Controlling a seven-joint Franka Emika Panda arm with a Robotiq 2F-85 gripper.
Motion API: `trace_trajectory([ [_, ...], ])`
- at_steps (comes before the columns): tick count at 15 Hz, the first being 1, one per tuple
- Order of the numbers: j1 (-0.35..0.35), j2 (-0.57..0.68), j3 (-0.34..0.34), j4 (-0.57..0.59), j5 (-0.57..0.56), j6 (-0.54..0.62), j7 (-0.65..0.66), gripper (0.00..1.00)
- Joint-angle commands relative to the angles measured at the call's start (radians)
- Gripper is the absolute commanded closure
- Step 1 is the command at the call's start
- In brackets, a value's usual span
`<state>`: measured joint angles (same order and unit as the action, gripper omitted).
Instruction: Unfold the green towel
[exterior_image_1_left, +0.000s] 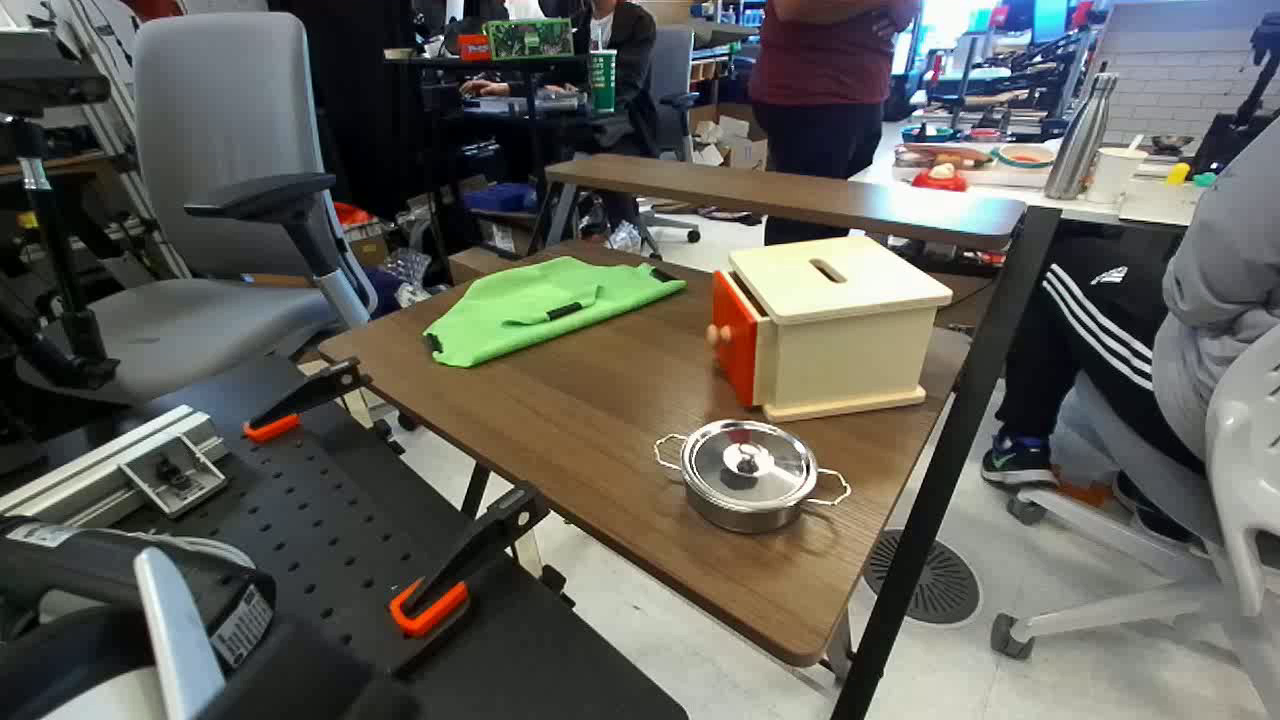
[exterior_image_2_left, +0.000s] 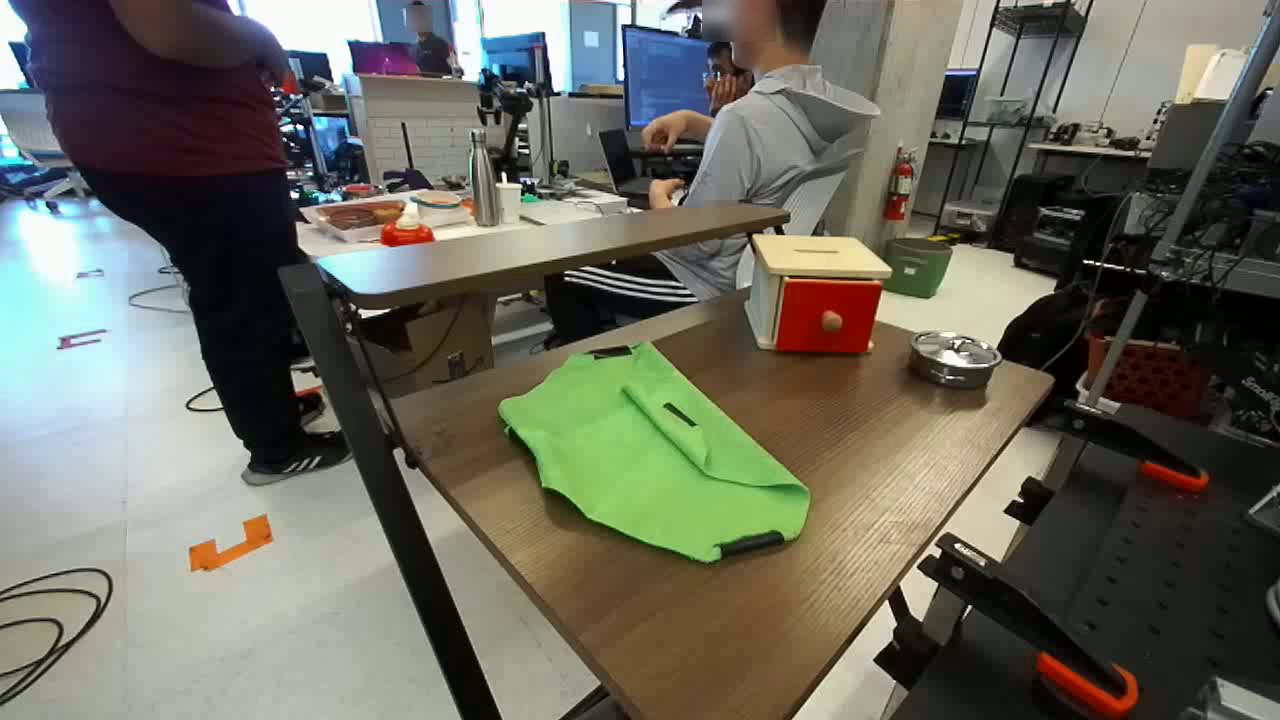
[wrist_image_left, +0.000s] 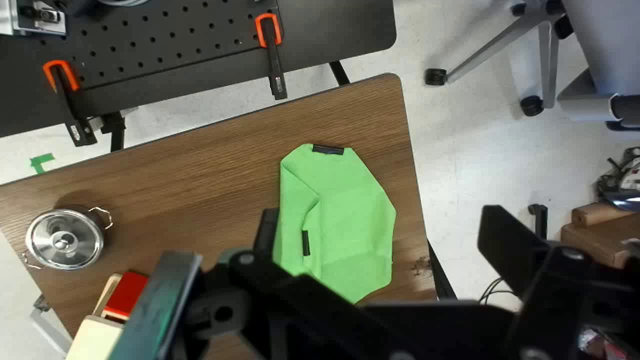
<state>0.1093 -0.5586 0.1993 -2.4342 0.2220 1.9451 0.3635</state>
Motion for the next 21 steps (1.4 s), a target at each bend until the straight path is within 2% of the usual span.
trace_trajectory([
  [1,-0.002,0.000,0.001,0.003,0.000,-0.003,-0.001,0.00],
  [12,-0.002,0.000,0.001,0.005,0.000,-0.003,-0.001,0.00],
  [17,-0.017,0.039,0.010,0.003,-0.025,0.057,0.007,0.00],
  [21,-0.023,0.121,0.005,0.011,-0.025,0.121,0.005,0.00],
])
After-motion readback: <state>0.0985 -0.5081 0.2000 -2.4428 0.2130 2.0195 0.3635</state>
